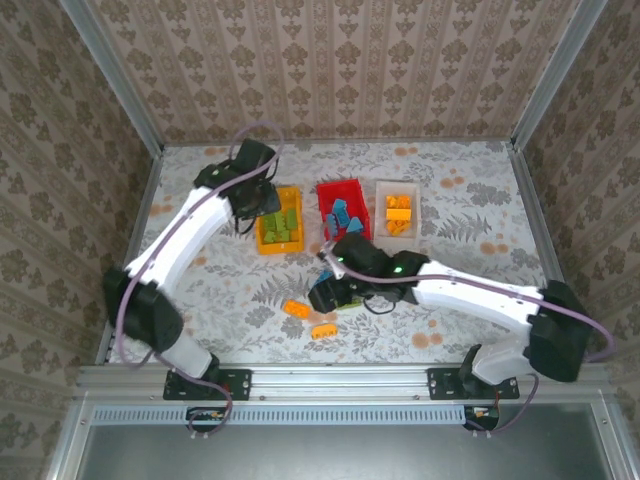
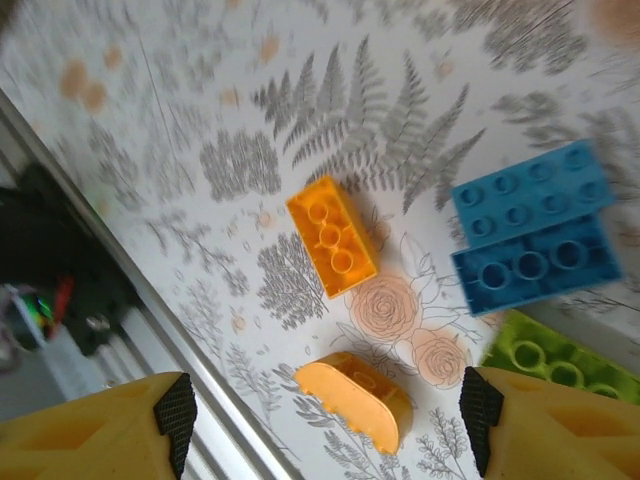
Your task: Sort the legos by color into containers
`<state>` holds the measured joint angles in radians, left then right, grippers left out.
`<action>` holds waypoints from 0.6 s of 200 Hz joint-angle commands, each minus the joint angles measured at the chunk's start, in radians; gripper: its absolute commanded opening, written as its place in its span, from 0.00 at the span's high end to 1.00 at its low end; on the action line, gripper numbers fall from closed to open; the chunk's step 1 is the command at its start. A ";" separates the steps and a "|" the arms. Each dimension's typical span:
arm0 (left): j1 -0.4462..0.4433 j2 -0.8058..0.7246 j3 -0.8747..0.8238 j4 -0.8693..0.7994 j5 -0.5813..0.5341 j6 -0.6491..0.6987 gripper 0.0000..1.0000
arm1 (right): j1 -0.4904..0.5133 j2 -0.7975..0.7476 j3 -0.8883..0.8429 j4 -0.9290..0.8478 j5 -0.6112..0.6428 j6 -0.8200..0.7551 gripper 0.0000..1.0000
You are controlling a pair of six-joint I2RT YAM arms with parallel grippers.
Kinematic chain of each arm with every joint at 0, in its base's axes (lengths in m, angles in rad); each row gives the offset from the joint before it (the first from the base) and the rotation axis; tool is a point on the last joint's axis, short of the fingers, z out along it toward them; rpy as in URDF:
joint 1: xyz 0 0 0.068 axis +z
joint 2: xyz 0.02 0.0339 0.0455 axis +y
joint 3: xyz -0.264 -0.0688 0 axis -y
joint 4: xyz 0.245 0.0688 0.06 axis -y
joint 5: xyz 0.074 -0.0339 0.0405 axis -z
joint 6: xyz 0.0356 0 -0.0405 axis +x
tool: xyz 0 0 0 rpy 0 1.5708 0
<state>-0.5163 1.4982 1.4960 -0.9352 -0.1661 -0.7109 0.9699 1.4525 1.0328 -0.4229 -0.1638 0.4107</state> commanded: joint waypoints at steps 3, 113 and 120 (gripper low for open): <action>-0.037 -0.207 -0.138 -0.035 -0.043 -0.112 0.55 | 0.062 0.139 0.104 -0.108 0.093 -0.169 0.24; -0.053 -0.926 -0.447 -0.282 -0.135 -0.312 0.55 | 0.116 0.524 0.403 -0.255 0.176 -0.323 0.21; -0.053 -0.933 -0.446 -0.295 -0.140 -0.320 0.55 | 0.118 0.540 0.415 -0.258 0.184 -0.322 0.22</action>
<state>-0.5690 0.5888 1.0588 -1.1496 -0.2634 -0.9833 1.0756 1.9381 1.3937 -0.6228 -0.0227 0.1230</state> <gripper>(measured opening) 0.448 0.793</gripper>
